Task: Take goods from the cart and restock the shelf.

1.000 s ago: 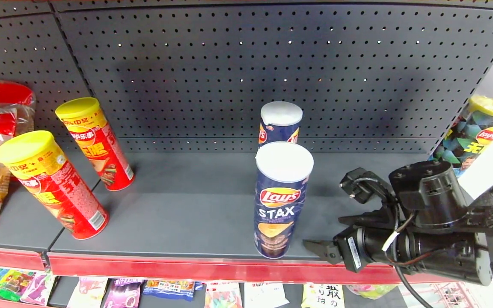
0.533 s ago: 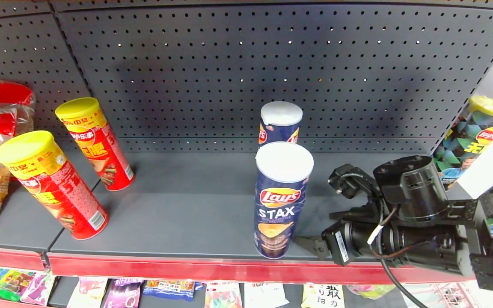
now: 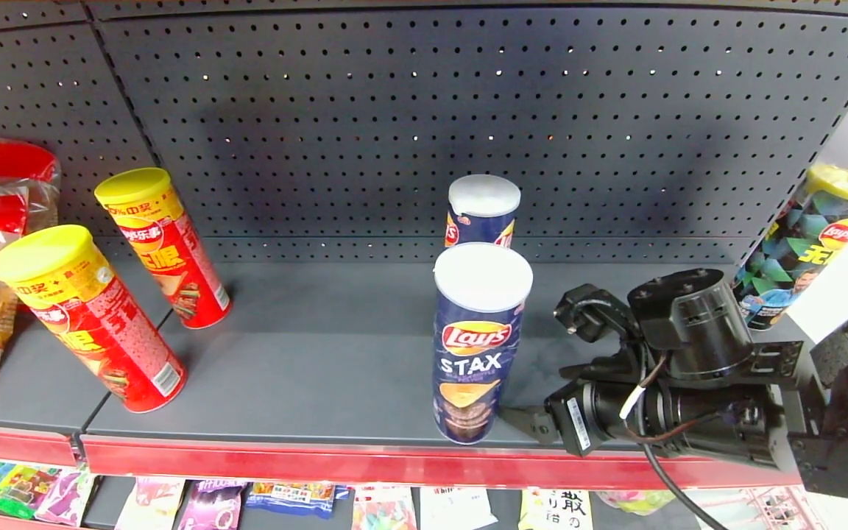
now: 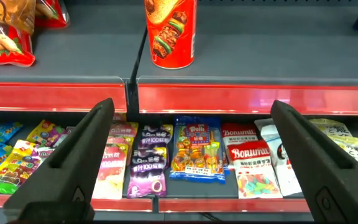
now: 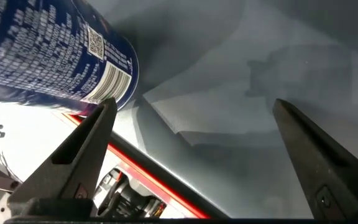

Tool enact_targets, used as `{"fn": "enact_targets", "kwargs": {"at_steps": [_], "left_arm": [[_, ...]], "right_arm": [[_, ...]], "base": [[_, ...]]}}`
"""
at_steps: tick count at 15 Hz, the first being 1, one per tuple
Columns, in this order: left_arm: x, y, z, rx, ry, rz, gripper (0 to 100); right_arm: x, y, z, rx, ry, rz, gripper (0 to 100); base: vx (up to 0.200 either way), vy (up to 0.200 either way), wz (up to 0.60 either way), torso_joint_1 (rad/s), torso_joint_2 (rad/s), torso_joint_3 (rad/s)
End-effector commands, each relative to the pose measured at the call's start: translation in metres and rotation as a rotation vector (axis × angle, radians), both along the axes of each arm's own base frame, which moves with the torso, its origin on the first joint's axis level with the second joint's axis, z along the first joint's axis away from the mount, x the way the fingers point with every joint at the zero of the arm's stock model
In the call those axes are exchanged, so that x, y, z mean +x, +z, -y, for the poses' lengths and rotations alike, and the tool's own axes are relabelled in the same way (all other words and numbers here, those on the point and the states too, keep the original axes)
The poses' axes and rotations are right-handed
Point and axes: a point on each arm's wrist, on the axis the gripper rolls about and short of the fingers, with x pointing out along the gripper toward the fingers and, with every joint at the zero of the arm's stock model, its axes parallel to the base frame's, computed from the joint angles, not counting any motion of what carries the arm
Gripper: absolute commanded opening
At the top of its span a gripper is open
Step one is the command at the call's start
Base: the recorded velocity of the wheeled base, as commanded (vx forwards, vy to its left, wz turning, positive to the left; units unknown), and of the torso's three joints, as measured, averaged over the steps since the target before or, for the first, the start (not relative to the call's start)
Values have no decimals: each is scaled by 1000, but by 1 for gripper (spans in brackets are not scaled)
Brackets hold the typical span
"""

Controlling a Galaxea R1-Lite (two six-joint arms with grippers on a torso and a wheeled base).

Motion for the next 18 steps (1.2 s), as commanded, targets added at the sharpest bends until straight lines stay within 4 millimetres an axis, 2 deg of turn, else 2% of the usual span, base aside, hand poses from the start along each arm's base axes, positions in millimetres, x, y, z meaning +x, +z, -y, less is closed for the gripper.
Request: {"fn": "enact_targets", "kwargs": {"at_steps": [1, 7, 9, 13, 16, 18], "left_arm": [[0, 0, 0, 0, 0, -1, 100], [0, 0, 0, 0, 0, -1, 100], [0, 0, 0, 0, 0, -1, 100], [0, 0, 0, 0, 0, -1, 100], [0, 0, 0, 0, 0, -1, 100], [0, 0, 0, 0, 0, -1, 100]], "right_arm": [[1, 0, -1, 1, -1, 1, 100], [-1, 1, 2, 1, -6, 3, 100], [-13, 7, 13, 7, -19, 24, 100], [-91, 25, 81, 79, -23, 167, 100], [-149, 10, 141, 95, -12, 377, 100], [-182, -6, 159, 100, -74, 483, 100]], "base": [[0, 0, 0, 0, 0, 0], [0, 0, 0, 0, 0, 0], [0, 0, 0, 0, 0, 0], [0, 0, 0, 0, 0, 0], [0, 0, 0, 0, 0, 0], [0, 0, 0, 0, 0, 0]]}}
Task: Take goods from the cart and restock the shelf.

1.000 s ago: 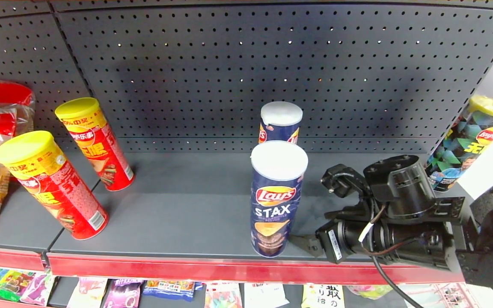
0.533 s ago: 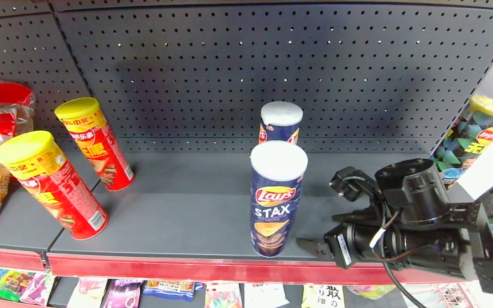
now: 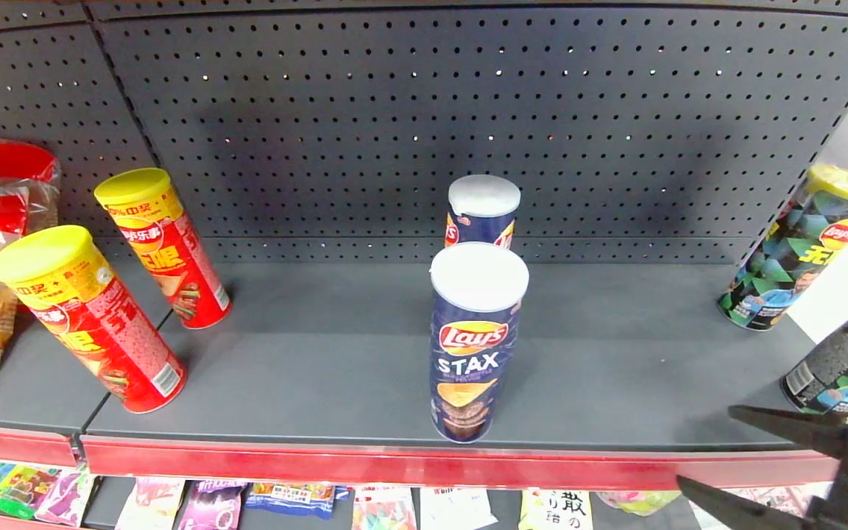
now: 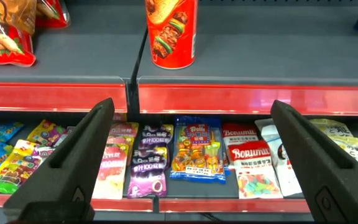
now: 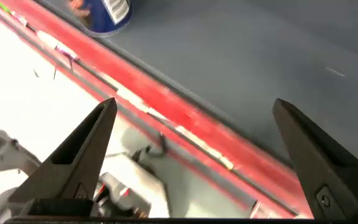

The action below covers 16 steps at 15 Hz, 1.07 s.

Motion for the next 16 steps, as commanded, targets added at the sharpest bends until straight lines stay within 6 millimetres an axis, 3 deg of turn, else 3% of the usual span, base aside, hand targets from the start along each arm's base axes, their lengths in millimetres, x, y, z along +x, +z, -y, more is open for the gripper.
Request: {"fn": "enact_targets", "kwargs": {"at_steps": [1, 4, 5, 11, 16], "left_arm": [[0, 0, 0, 0, 0, 0, 100], [0, 0, 0, 0, 0, 0, 100], [0, 0, 0, -2, 0, 0, 100], [0, 0, 0, 0, 0, 0, 100], [0, 0, 0, -2, 0, 0, 100]], "right_arm": [[-87, -42, 46, 26, -237, 282, 100], [-111, -66, 44, 29, -421, 368, 100], [-109, -76, 45, 26, -451, 348, 100], [-115, -83, 51, 165, -556, 393, 100], [-115, -83, 51, 167, -572, 394, 100]], "base": [[0, 0, 0, 0, 0, 0], [0, 0, 0, 0, 0, 0], [0, 0, 0, 0, 0, 0], [0, 0, 0, 0, 0, 0], [0, 0, 0, 0, 0, 0]]}}
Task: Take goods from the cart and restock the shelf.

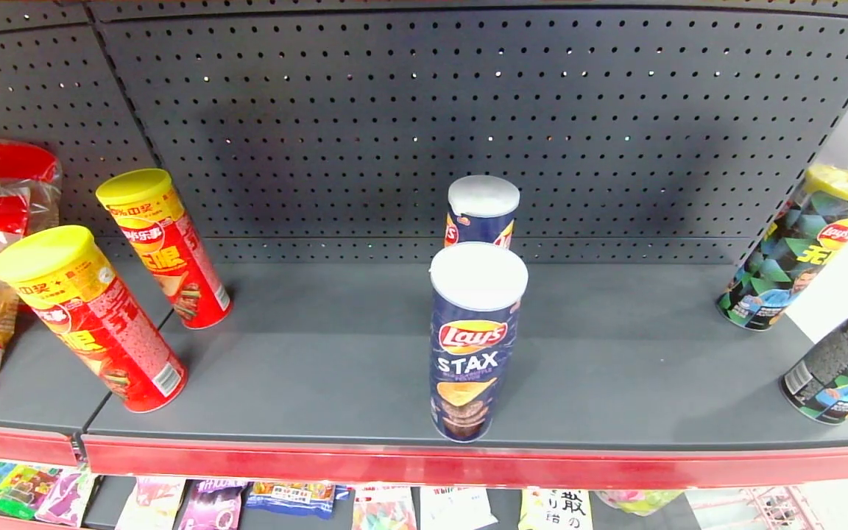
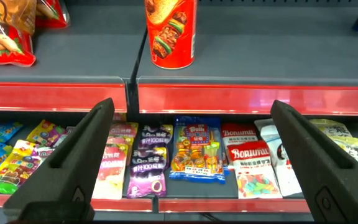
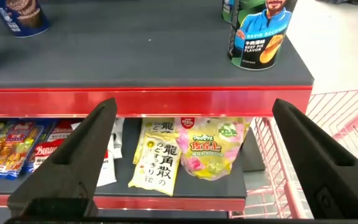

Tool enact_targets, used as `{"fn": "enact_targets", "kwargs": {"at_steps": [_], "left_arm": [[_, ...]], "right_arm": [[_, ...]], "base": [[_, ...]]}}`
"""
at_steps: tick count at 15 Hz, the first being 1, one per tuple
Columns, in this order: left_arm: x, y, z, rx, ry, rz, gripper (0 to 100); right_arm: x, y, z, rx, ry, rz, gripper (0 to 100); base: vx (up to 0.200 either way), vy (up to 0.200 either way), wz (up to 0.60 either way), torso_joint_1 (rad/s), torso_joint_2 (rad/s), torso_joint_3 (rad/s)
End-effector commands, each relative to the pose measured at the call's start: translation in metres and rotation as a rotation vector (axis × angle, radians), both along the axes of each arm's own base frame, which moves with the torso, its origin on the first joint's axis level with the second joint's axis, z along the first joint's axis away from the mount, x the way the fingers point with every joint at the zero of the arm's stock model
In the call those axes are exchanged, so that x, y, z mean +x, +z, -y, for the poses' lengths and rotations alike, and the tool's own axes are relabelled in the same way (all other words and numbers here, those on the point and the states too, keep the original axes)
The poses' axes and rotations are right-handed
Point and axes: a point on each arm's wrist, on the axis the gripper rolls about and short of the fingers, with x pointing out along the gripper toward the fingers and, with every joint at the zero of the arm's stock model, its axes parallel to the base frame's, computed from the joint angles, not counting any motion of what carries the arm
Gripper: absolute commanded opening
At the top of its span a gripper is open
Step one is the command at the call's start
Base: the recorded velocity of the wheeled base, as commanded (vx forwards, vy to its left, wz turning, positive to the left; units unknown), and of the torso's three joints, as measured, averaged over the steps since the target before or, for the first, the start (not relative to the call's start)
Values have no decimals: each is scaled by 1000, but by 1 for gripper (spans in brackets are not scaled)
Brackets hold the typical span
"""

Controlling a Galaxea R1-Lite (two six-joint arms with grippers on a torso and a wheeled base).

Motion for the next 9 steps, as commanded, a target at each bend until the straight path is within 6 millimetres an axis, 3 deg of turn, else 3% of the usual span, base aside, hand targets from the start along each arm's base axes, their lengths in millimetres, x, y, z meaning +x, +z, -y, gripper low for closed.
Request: {"fn": "enact_targets", "kwargs": {"at_steps": [1, 9], "left_arm": [[0, 0, 0, -1, 0, 0, 100], [0, 0, 0, 1, 0, 0, 100]], "right_arm": [[0, 0, 0, 2, 1, 4, 100], [0, 0, 0, -12, 8, 4, 100]], "base": [[0, 0, 0, 0, 0, 0], [0, 0, 0, 0, 0, 0]]}}
